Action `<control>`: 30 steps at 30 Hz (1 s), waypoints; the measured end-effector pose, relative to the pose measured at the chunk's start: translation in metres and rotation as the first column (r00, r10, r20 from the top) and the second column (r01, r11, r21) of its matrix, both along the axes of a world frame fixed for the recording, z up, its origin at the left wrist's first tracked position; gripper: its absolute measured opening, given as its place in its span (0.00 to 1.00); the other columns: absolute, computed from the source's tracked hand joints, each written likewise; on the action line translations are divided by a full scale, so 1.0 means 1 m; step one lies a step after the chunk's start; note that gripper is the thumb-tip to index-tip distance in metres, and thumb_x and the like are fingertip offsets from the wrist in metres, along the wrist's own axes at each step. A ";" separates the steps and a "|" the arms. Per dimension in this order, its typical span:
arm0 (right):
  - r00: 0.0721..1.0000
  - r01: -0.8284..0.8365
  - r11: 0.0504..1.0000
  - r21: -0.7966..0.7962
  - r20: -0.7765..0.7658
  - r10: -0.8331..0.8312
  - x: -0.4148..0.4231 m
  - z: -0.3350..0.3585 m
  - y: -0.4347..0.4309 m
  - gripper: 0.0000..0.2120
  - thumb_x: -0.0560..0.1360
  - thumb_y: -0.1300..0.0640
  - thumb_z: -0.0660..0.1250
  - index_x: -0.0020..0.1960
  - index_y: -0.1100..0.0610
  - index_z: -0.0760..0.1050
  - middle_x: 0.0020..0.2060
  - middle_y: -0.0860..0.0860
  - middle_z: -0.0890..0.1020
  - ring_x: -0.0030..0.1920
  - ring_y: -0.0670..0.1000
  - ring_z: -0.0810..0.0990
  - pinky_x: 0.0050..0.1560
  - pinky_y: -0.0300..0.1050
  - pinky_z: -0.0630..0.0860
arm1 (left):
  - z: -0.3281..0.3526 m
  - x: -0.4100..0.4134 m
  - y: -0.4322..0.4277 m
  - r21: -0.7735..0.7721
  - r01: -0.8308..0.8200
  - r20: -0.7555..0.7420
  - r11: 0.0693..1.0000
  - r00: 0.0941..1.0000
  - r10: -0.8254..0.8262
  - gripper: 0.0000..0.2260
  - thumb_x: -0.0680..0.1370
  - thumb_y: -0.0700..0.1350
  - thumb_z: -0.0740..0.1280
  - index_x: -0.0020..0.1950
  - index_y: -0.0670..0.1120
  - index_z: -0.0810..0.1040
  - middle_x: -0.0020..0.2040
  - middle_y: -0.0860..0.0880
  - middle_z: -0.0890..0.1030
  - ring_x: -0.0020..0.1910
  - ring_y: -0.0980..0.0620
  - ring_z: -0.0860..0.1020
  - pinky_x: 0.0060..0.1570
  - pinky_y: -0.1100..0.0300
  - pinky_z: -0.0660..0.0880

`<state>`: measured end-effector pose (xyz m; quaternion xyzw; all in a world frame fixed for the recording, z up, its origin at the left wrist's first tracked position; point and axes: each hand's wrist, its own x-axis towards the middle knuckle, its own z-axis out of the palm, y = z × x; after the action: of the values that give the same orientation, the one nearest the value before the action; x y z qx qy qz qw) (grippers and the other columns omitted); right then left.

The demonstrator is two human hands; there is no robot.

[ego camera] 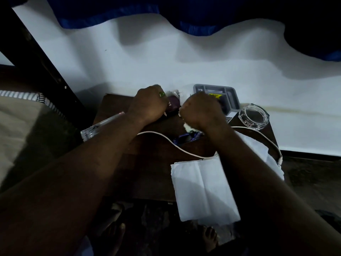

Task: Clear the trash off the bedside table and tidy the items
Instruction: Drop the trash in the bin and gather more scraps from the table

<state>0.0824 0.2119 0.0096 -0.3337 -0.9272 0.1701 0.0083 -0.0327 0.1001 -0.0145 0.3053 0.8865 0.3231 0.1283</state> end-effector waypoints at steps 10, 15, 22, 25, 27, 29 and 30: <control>0.838 0.224 0.905 -0.362 -0.402 -0.368 0.055 0.011 0.055 0.08 0.74 0.58 0.71 0.37 0.49 0.83 0.35 0.45 0.86 0.38 0.40 0.83 0.40 0.36 0.76 | -0.012 0.026 0.035 -0.172 0.051 -0.059 0.984 0.996 -0.062 0.15 0.73 0.56 0.68 0.56 0.51 0.84 0.55 0.45 0.84 0.55 0.42 0.82 0.33 0.62 0.65; 0.839 0.213 0.919 -0.331 -0.420 -0.345 0.066 0.009 0.062 0.09 0.73 0.57 0.71 0.37 0.46 0.83 0.33 0.39 0.85 0.37 0.35 0.81 0.40 0.30 0.72 | -0.027 0.028 0.044 -0.239 0.145 -0.192 0.960 0.962 -0.194 0.13 0.76 0.46 0.68 0.60 0.47 0.81 0.57 0.42 0.83 0.56 0.38 0.81 0.50 0.49 0.79; 0.862 0.179 0.939 -0.293 -0.414 -0.293 0.072 0.009 0.066 0.07 0.72 0.52 0.73 0.36 0.45 0.82 0.33 0.39 0.83 0.37 0.35 0.79 0.41 0.34 0.72 | -0.036 0.030 0.049 -0.308 0.237 -0.227 0.921 0.922 -0.313 0.15 0.78 0.49 0.67 0.64 0.48 0.82 0.60 0.40 0.81 0.60 0.37 0.80 0.58 0.45 0.78; 0.869 0.176 0.941 -0.290 -0.404 -0.287 0.075 0.002 0.071 0.06 0.72 0.49 0.75 0.36 0.46 0.83 0.29 0.37 0.81 0.34 0.34 0.77 0.38 0.34 0.69 | -0.035 0.036 0.053 -0.321 0.201 -0.285 0.926 0.911 -0.297 0.12 0.78 0.49 0.68 0.59 0.48 0.84 0.58 0.39 0.81 0.57 0.35 0.80 0.54 0.44 0.79; 0.875 0.170 0.944 -0.284 -0.397 -0.277 0.073 0.004 0.071 0.06 0.71 0.47 0.75 0.38 0.47 0.84 0.27 0.31 0.79 0.33 0.30 0.76 0.34 0.31 0.66 | -0.036 0.035 0.052 -0.295 0.204 -0.312 0.933 0.903 -0.296 0.11 0.77 0.51 0.68 0.56 0.49 0.85 0.56 0.40 0.82 0.56 0.36 0.80 0.51 0.47 0.79; 0.874 0.165 0.947 -0.275 -0.403 -0.270 0.070 0.003 0.072 0.07 0.71 0.47 0.75 0.38 0.48 0.84 0.27 0.28 0.77 0.32 0.29 0.75 0.31 0.27 0.64 | -0.034 0.033 0.051 -0.285 0.233 -0.308 0.930 0.897 -0.318 0.11 0.76 0.53 0.70 0.53 0.49 0.86 0.54 0.41 0.83 0.54 0.36 0.81 0.47 0.53 0.76; 0.871 0.163 0.947 -0.276 -0.410 -0.270 0.069 0.003 0.072 0.07 0.71 0.47 0.76 0.37 0.48 0.83 0.26 0.28 0.77 0.32 0.29 0.75 0.30 0.25 0.64 | -0.030 0.032 0.049 -0.274 0.234 -0.285 0.933 0.907 -0.311 0.12 0.76 0.54 0.71 0.53 0.50 0.86 0.53 0.41 0.84 0.53 0.37 0.81 0.46 0.55 0.74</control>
<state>0.1512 0.2841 0.0123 -0.3871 -0.8308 0.3470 0.1987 -0.0003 0.1490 -0.0449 0.4584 0.8755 0.1407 0.0601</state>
